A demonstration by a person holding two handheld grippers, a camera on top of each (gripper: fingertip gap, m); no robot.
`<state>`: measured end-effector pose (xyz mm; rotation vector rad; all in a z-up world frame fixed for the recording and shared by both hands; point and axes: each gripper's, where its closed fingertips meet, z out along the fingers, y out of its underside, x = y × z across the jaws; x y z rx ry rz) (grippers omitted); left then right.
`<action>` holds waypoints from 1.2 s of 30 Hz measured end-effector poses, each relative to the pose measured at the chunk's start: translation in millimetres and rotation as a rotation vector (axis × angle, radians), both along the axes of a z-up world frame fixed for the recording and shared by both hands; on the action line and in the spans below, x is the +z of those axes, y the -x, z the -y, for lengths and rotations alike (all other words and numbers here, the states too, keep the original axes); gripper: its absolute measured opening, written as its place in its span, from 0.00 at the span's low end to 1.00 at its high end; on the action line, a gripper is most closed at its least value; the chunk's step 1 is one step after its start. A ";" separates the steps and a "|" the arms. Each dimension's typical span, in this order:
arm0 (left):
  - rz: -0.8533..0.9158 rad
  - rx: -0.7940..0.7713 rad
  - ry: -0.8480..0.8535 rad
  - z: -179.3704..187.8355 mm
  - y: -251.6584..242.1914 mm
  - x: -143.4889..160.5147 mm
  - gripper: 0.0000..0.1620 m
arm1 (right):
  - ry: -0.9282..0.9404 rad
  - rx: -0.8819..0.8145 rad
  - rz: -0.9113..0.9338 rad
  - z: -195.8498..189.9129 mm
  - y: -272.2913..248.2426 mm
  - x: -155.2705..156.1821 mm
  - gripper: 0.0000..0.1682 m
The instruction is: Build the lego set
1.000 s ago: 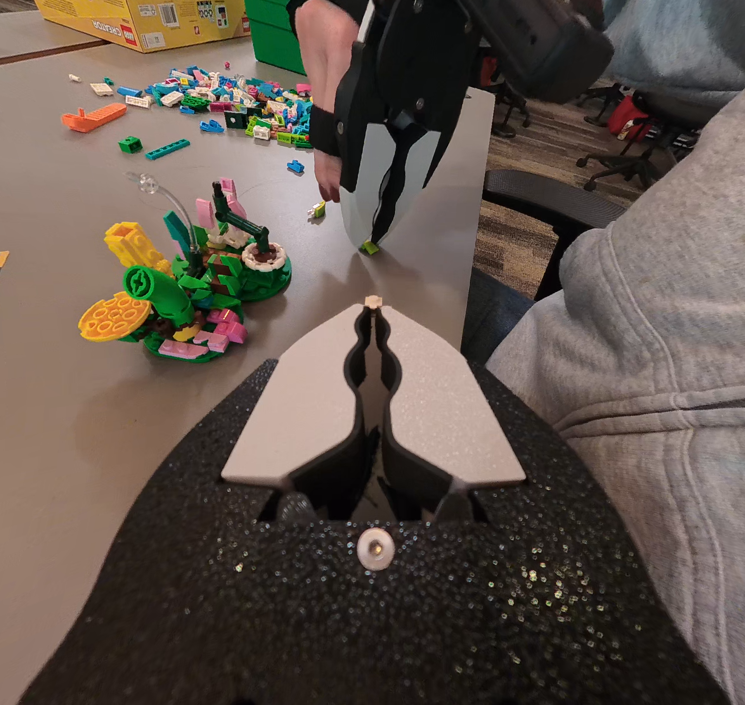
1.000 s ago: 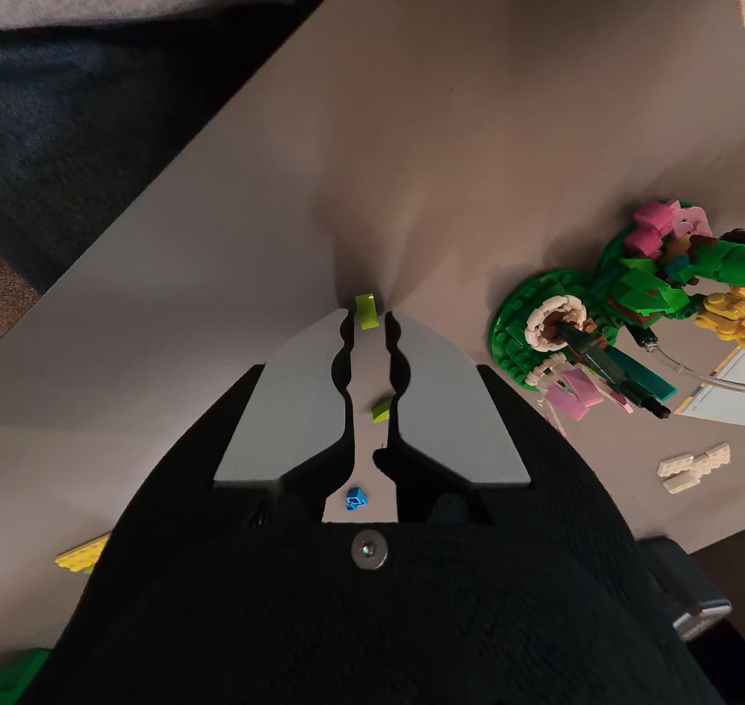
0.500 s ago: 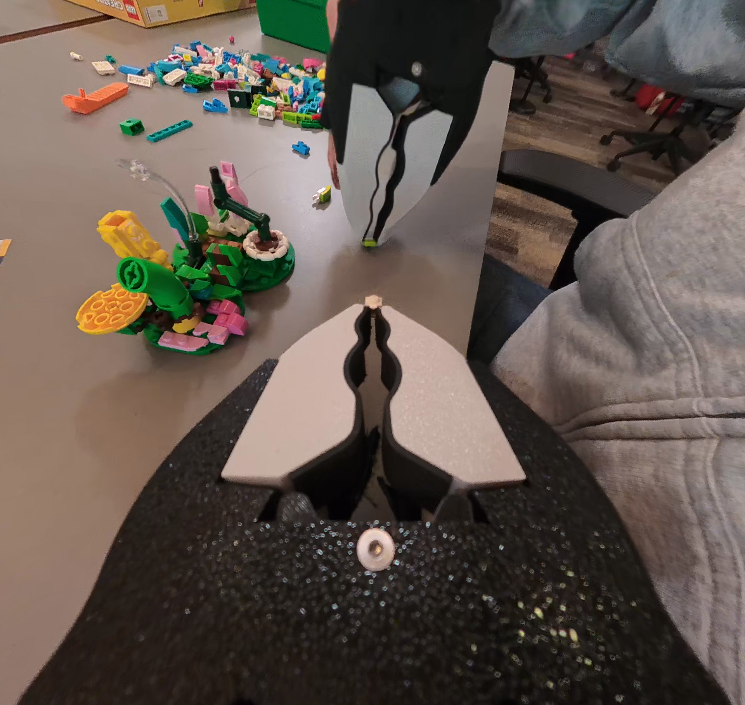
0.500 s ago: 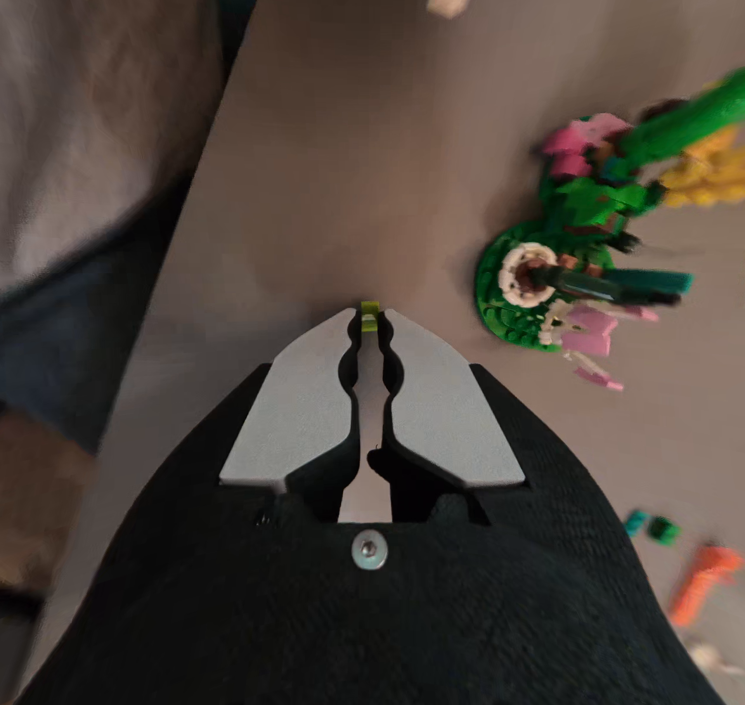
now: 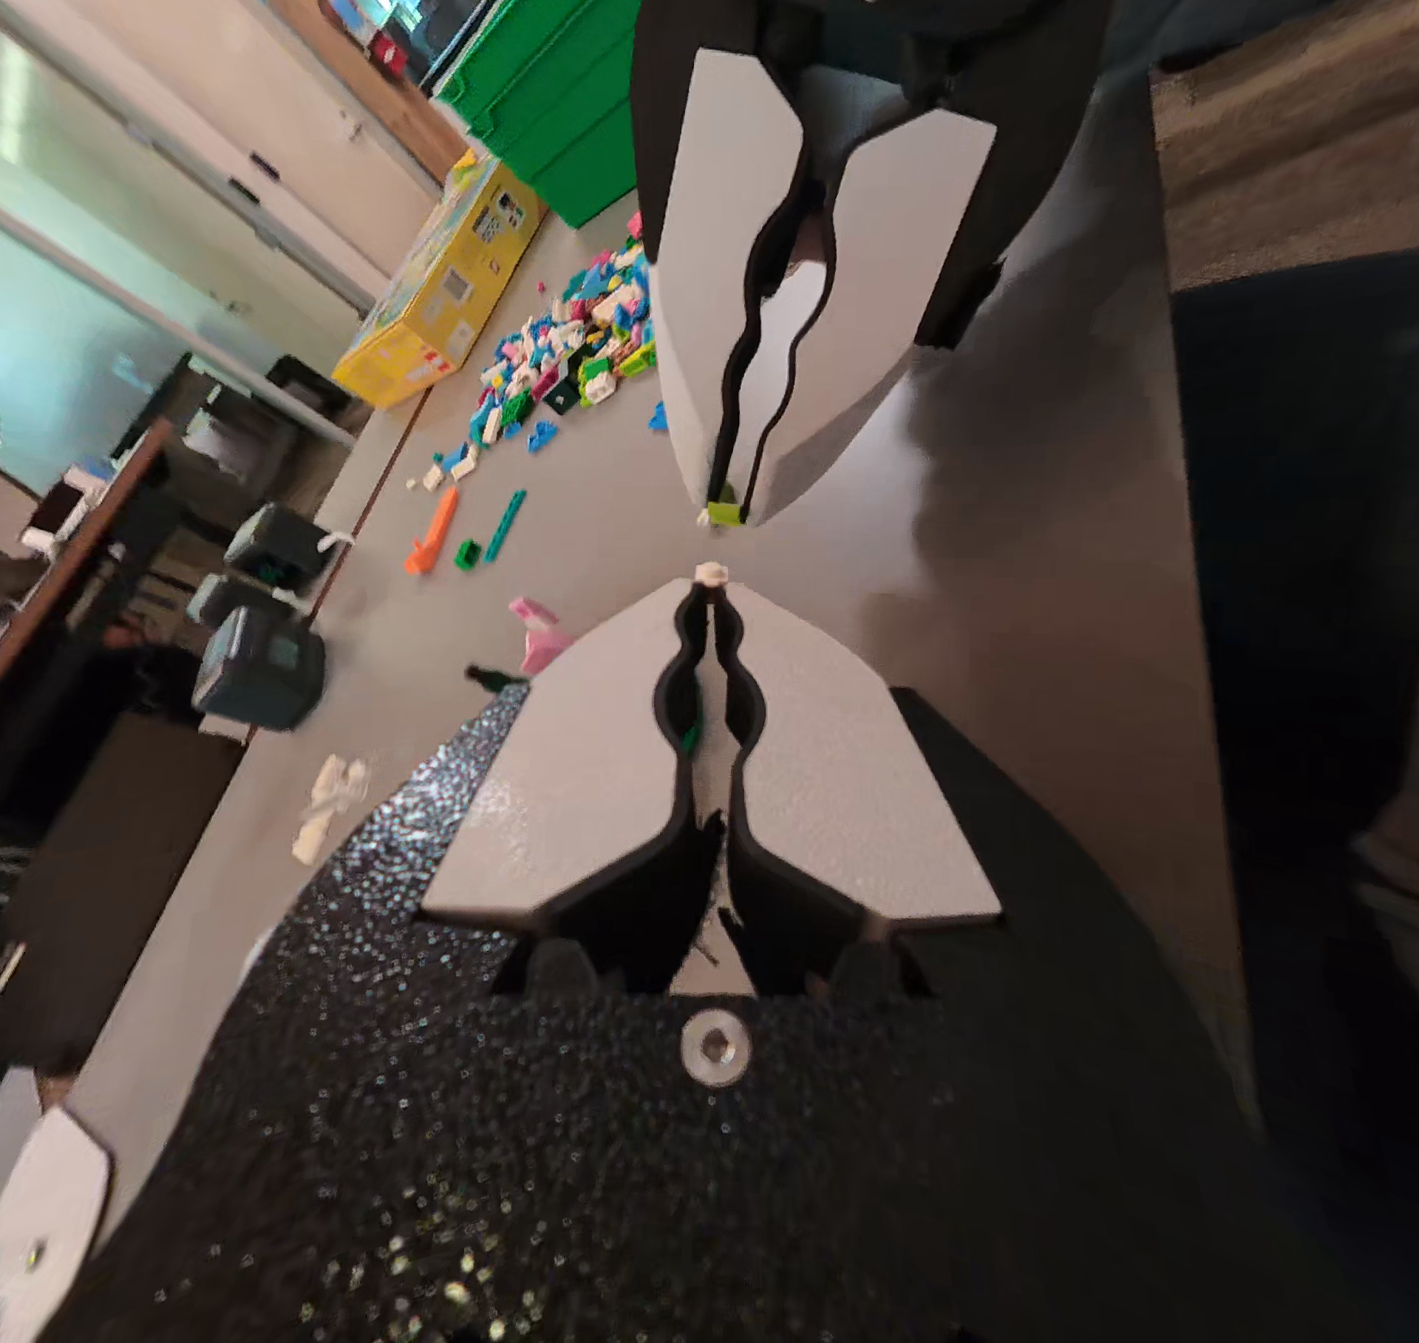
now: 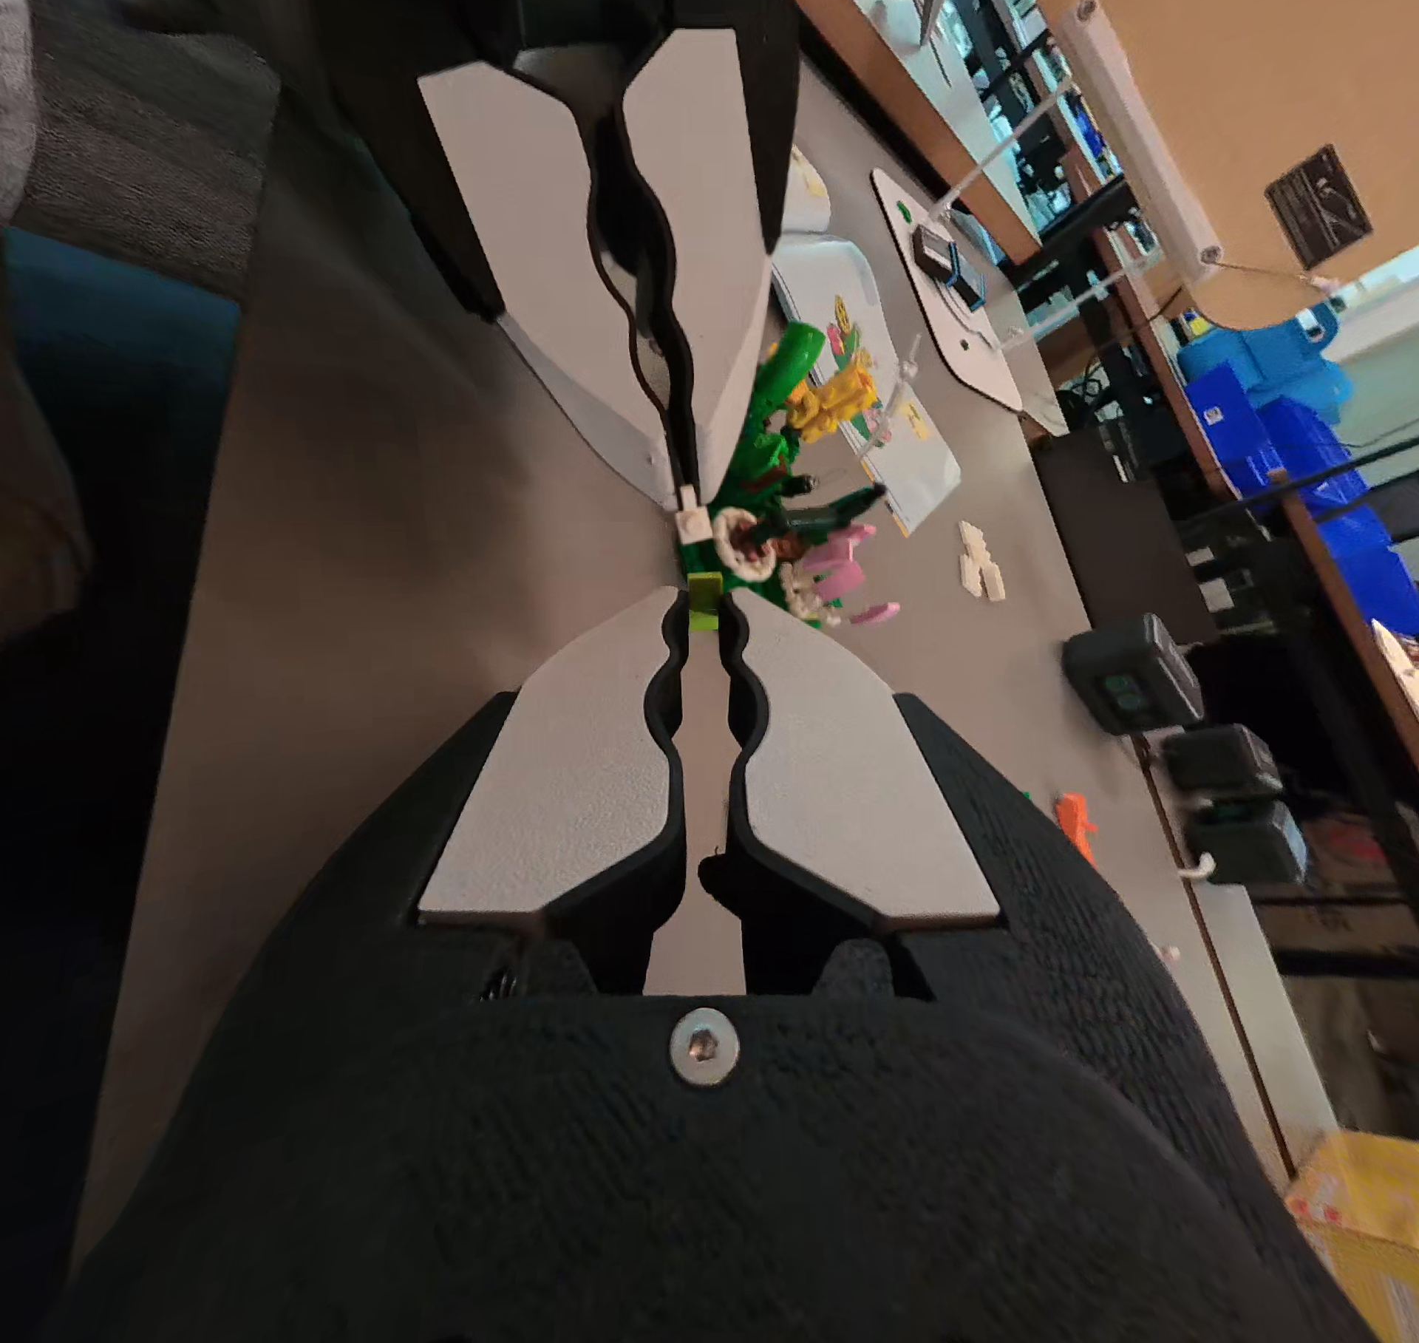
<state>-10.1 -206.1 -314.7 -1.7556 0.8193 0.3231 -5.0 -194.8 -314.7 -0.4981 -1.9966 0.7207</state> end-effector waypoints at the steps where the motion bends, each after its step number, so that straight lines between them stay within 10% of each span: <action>1: -0.008 -0.022 0.006 -6.1 -4.3 -1.0 0.01 | -0.002 -0.011 -0.004 -4.4 -2.5 -0.1 0.04; 36: -0.045 -0.068 0.097 -35.8 -27.3 -31.5 0.01 | -0.152 -0.024 0.030 -27.2 -18.3 -30.7 0.04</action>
